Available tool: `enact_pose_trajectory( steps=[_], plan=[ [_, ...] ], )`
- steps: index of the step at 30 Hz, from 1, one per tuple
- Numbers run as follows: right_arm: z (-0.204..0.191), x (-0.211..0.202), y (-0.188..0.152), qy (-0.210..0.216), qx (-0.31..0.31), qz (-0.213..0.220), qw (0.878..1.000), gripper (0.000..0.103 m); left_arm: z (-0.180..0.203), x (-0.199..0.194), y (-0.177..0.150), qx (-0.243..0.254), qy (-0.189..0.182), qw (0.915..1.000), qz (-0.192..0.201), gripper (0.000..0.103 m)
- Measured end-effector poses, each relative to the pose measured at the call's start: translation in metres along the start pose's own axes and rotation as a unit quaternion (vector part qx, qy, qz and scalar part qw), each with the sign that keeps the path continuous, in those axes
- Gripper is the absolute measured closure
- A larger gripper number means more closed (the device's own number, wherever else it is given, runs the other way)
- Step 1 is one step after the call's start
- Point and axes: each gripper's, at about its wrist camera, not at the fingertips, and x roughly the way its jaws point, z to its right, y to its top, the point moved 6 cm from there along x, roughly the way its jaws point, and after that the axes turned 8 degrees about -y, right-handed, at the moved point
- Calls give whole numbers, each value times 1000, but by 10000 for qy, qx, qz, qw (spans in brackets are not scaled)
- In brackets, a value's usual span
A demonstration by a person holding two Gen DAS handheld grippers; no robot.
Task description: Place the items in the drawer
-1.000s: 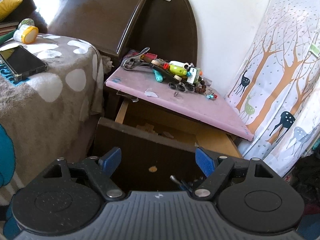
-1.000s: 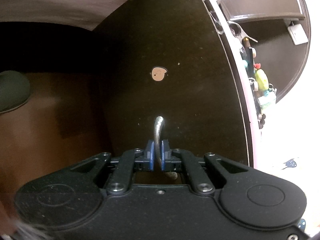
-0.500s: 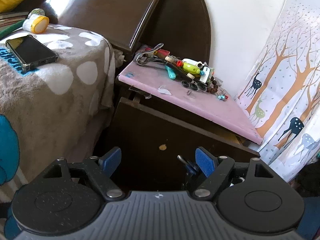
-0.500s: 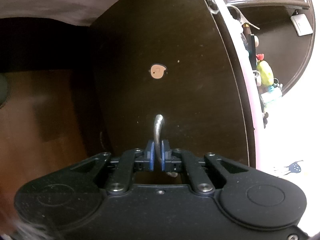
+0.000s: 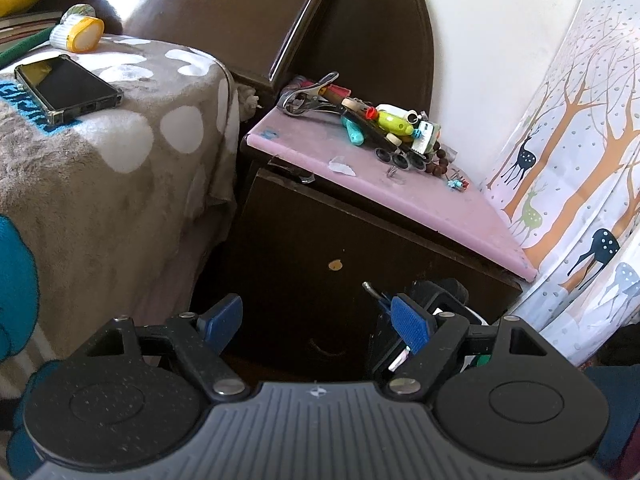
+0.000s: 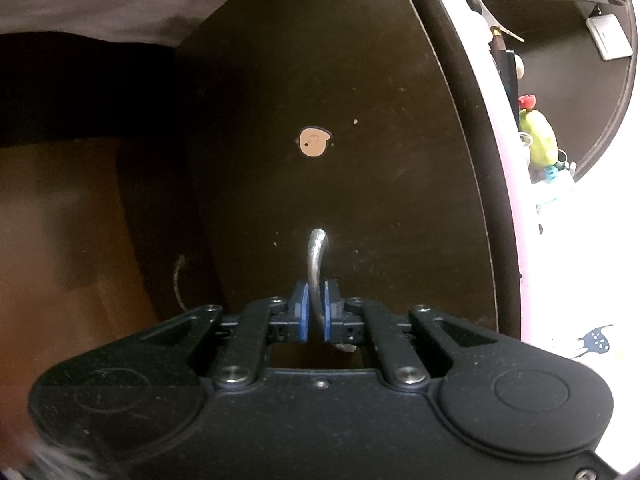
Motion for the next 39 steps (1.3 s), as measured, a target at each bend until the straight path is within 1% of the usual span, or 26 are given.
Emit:
enact_pose_trajectory(
  steps=[4,8,11,14,15,17,19,21,24,25,27,30,34,36,38,39],
  plan=[
    [2,7,-2,23,26,19,10000,103,-1,3,-1,12,21,10000,-45,22],
    [5,19,2,26,-24,-74,10000,103,-2,4,-2,9,49,10000,-77,22],
    [5,25,3,-1,-240,102,9997,103,-3,6,-1,-11,59,10000,-78,22],
    [4,22,-1,22,-270,209,9994,102,-2,6,-2,7,77,9999,-91,22],
    [5,21,-1,82,-212,169,9996,100,-1,7,-2,23,85,9999,-103,22],
    [9,21,-2,163,-184,66,9997,99,0,7,-3,42,105,9999,-122,22],
    [14,19,-5,267,-101,-8,9996,89,0,7,-3,48,122,9998,-128,22],
    [20,15,-10,393,32,-75,9992,57,-1,7,-3,49,140,9998,-125,22],
    [27,1,-22,727,523,-339,9954,49,0,8,-4,73,187,9997,-142,22],
    [30,-2,-26,841,767,-480,9923,46,0,8,-5,89,208,9996,-154,22],
    [37,-9,-34,1105,1298,-776,9823,33,0,9,-6,124,250,9995,-177,22],
    [42,-26,-47,1551,1974,-1151,9611,28,3,10,-9,212,297,9991,-229,22],
    [48,-57,-61,1976,2615,-1458,9334,24,11,14,-16,377,314,9981,-368,22],
    [51,-73,-68,2050,2888,-1521,9227,23,17,16,-21,485,290,9973,-464,21],
    [57,-86,-75,2069,3203,-1605,9104,22,23,17,-26,598,322,9963,-526,16],
    [60,-93,-79,2080,3365,-1653,9035,21,26,18,-28,649,337,9958,-552,15]
  ],
)
